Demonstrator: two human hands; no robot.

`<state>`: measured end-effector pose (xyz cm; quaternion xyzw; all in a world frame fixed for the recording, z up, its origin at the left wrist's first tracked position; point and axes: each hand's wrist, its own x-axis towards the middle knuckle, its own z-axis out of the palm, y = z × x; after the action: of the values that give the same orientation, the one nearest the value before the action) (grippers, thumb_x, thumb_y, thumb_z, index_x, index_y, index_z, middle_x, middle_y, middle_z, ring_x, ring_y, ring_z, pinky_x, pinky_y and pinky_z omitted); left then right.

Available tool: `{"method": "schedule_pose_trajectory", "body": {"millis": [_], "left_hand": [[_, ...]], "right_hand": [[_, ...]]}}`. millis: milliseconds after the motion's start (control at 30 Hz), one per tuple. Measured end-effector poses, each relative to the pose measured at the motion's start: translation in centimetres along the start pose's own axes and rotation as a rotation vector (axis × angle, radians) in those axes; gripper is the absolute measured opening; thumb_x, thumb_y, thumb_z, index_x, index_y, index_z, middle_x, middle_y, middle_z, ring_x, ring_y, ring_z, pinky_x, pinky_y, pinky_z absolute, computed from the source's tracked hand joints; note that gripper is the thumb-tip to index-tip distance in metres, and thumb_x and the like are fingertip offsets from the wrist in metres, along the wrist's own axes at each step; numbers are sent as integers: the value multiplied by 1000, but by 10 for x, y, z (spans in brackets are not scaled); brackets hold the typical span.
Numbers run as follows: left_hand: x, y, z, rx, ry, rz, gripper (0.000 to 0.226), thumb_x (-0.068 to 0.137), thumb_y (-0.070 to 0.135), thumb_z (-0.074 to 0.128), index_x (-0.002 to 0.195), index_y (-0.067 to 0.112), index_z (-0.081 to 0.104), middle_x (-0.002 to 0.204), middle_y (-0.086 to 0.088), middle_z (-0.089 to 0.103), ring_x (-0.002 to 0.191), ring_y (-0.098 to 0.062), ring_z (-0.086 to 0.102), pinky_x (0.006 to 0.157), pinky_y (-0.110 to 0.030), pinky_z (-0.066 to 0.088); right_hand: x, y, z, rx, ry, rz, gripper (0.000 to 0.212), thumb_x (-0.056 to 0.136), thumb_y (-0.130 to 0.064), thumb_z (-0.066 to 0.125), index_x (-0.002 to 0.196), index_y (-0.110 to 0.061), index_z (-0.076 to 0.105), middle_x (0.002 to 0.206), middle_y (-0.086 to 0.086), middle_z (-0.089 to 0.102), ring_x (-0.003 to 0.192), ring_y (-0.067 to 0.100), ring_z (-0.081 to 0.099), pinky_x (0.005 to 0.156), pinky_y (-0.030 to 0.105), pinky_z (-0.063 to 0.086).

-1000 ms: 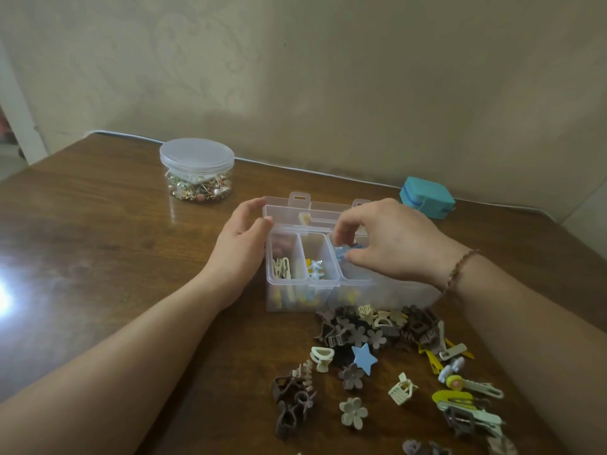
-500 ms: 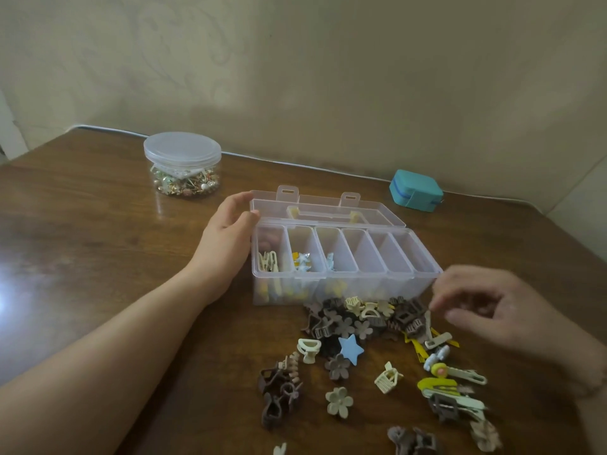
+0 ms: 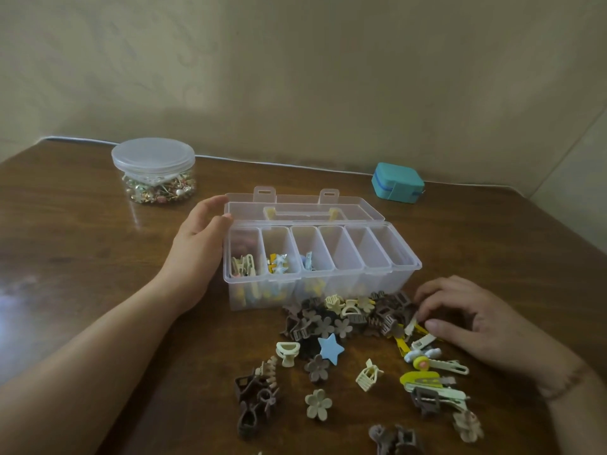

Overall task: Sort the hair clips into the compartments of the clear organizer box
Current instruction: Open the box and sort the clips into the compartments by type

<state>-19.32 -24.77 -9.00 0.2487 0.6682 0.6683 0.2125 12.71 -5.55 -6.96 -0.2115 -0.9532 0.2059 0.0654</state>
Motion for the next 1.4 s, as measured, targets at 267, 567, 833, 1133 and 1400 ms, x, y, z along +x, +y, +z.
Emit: {"method": "schedule_pose_trajectory", "body": {"millis": [267, 567, 833, 1133, 1400], "left_hand": [[0, 0, 0, -10, -3, -7, 37, 103, 17, 45, 139, 28, 50, 113, 5, 68, 80, -2, 74, 65, -21, 56], [1, 0, 0, -18, 1, -28, 35, 102, 19, 46, 135, 30, 53, 117, 0, 69, 94, -16, 73, 81, -36, 58], [1, 0, -1, -53, -15, -48, 38, 102, 17, 46, 139, 29, 51, 122, -3, 68, 100, -20, 73, 90, -45, 58], [1, 0, -2, -48, -24, -46, 39, 103, 16, 46, 139, 28, 51, 119, 0, 69, 100, -18, 73, 88, -41, 58], [0, 0, -1, -15, 2, -16, 35, 103, 16, 46, 135, 28, 54, 105, 6, 72, 84, -6, 74, 77, -30, 57]], "right_hand": [[-1, -12, 1, 52, -6, 1, 15, 79, -45, 67, 92, -41, 72, 100, -21, 63, 100, 3, 59, 79, 27, 51], [3, -23, 10, 99, -25, -36, 9, 78, -37, 74, 87, -39, 72, 100, -17, 63, 95, 10, 61, 77, 28, 52], [-4, -22, -1, 167, 58, -12, 8, 76, -43, 72, 82, -43, 68, 91, -15, 68, 87, 7, 63, 68, 20, 51], [57, -103, -21, 198, 417, -178, 8, 77, -24, 70, 74, -27, 64, 76, -5, 64, 68, 14, 60, 53, 17, 47], [94, -128, 6, 83, 434, -48, 18, 84, -43, 63, 73, -30, 65, 69, -12, 65, 68, 2, 59, 53, 20, 47]]}}
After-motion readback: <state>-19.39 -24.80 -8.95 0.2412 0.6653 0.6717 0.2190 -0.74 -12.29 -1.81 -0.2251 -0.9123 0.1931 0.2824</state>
